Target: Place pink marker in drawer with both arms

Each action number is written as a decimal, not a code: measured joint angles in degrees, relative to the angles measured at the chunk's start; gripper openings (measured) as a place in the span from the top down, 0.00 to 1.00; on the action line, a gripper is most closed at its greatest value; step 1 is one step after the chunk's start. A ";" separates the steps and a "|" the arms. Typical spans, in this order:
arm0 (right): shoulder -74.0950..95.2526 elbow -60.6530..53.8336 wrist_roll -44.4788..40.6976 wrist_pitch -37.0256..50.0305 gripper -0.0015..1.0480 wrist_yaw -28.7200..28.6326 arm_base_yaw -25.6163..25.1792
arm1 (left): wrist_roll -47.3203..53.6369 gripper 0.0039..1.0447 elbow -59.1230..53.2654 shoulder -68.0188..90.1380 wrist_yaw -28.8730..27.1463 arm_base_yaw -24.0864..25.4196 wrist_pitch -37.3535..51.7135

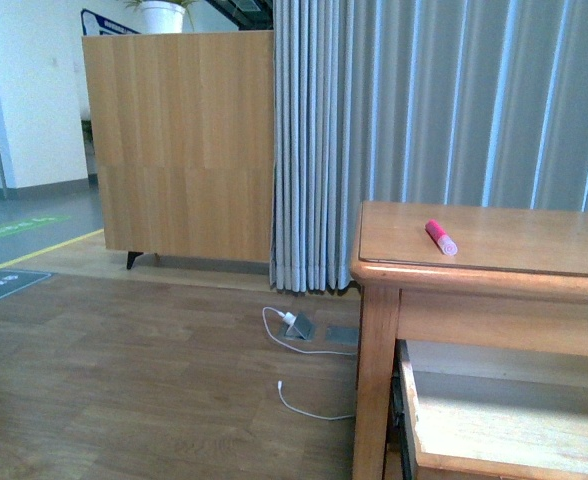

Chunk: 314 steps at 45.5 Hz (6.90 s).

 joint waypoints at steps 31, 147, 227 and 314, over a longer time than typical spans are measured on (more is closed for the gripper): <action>-0.35 0.42 0.00 -0.11 0.08 -0.22 -2.91 | 0.00 0.06 0.00 0.00 0.00 0.00 0.00; -0.39 0.42 0.00 -0.11 0.08 -0.22 -2.91 | 0.24 0.06 144.58 149.94 -1.11 -32.63 -10.56; -0.39 0.42 0.00 -0.11 0.08 -0.22 -2.91 | 0.11 0.87 147.03 149.33 0.28 -31.36 -15.23; -0.39 0.42 0.00 -0.11 0.08 -0.22 -2.91 | 9.16 0.40 86.27 123.01 17.59 -34.29 7.21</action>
